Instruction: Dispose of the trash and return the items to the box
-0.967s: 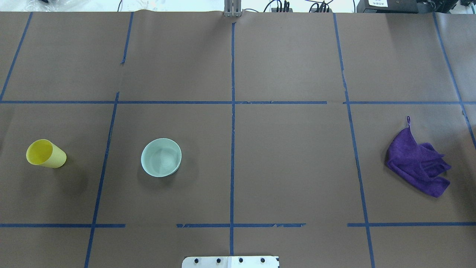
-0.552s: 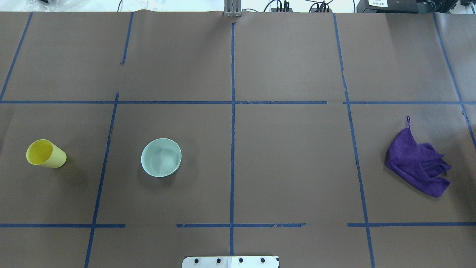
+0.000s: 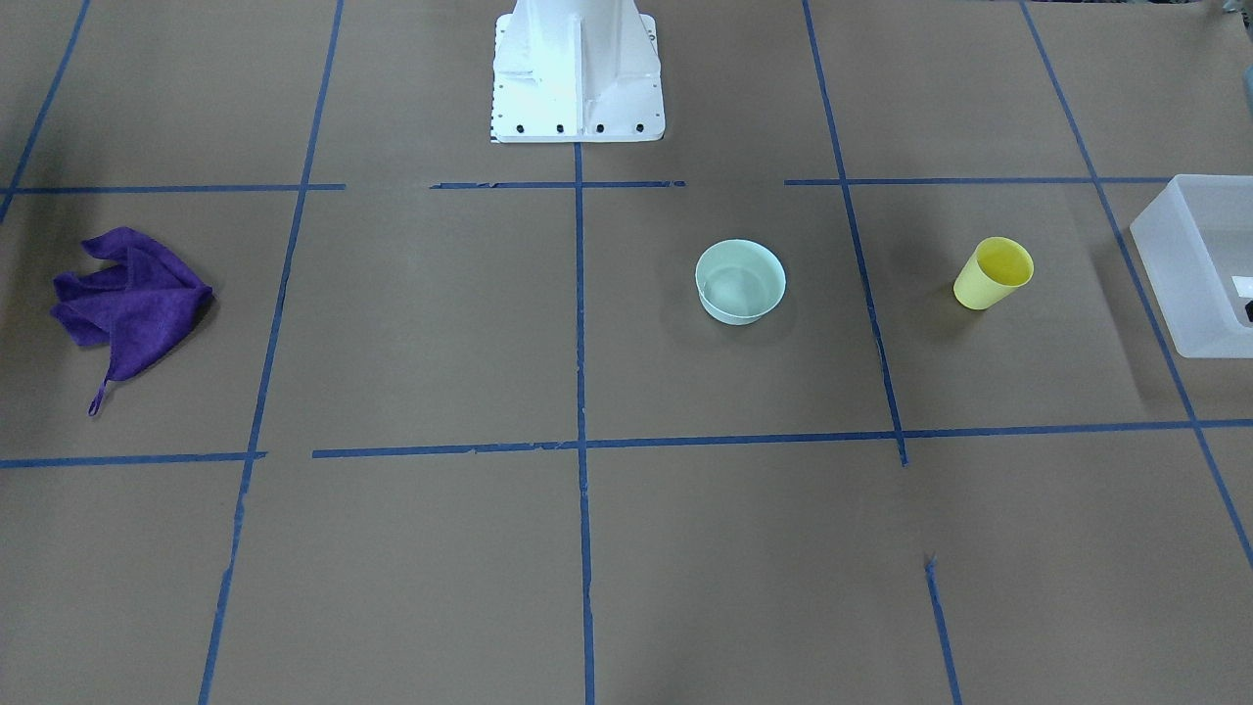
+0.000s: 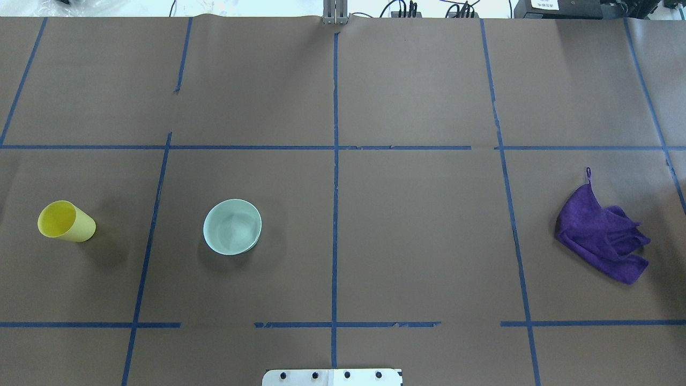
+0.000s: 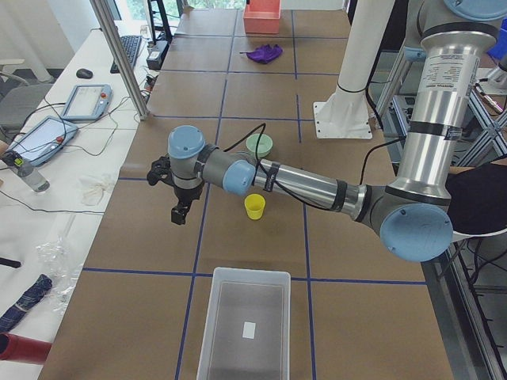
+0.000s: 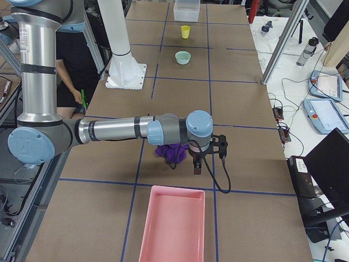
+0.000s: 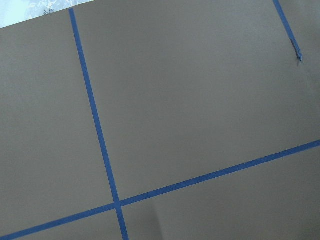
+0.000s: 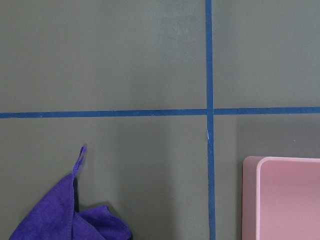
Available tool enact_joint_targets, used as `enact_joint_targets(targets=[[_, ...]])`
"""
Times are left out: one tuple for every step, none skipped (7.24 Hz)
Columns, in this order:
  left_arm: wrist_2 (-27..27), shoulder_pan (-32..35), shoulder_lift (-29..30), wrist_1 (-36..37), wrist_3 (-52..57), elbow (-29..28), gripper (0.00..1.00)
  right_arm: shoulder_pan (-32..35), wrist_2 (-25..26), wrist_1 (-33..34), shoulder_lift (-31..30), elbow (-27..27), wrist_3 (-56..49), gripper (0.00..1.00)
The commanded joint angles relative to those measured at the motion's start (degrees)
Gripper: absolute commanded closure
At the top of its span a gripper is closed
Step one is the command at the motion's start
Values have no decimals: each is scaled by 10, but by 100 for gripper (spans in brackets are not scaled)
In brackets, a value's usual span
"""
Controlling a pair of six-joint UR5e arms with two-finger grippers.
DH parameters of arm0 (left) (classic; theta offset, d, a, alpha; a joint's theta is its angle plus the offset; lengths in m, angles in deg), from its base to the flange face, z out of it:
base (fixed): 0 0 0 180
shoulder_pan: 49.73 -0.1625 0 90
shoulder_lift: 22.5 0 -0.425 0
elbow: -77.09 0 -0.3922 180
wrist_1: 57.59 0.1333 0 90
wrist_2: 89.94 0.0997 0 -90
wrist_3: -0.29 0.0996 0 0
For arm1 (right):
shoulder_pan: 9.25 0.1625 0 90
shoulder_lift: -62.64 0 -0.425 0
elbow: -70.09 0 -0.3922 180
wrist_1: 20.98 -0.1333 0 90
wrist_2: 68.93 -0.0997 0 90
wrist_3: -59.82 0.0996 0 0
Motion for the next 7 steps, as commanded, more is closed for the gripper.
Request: enact_joint_targets(targets=[[4, -66, -27, -14, -144, 22, 0, 0, 3, 1, 0, 2, 0, 0], [12, -88, -71, -50, -200, 60, 0, 0, 4, 1, 1, 2, 5, 0], [14, -126, -110, -86, -284, 96, 0, 0, 6, 1, 9, 3, 13, 0], [14, -155, -130, -125, -349, 102, 0, 0, 6, 0, 14, 2, 13, 0], [28, -197, -152, -181, -440, 103, 0, -1, 6, 1, 13, 0, 13, 0], [69, -241, -177, -252, -511, 97, 0, -1, 8, 0, 13, -3, 14, 0], [80, -258, -183, -265, -534, 96, 0, -1, 7, -1, 8, -6, 14, 0]])
